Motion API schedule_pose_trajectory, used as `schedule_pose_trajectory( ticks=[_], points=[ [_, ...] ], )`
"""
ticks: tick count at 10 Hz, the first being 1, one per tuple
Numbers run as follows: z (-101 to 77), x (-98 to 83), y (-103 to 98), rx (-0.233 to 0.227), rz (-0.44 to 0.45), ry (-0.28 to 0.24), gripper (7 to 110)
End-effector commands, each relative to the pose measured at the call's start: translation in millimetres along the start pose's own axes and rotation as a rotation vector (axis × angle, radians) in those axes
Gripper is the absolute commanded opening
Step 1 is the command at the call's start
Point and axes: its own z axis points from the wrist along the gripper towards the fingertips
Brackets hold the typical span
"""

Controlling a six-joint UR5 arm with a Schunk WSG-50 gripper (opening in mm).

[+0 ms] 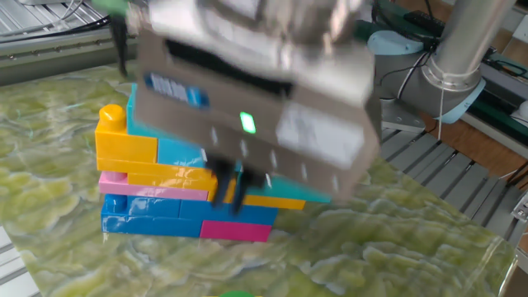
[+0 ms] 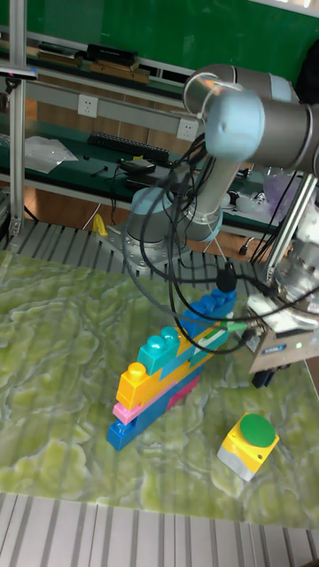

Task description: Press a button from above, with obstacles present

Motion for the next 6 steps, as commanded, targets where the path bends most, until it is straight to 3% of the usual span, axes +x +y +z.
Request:
schedule_pose_trajectory(
  ticks=[1, 6],
  points=[
    [-32.4, 21.0, -27, -0.021, 0.032, -0.010, 7],
    [-35.0, 61.1, -74, -0.017, 0.052, -0.020, 7]
  ],
)
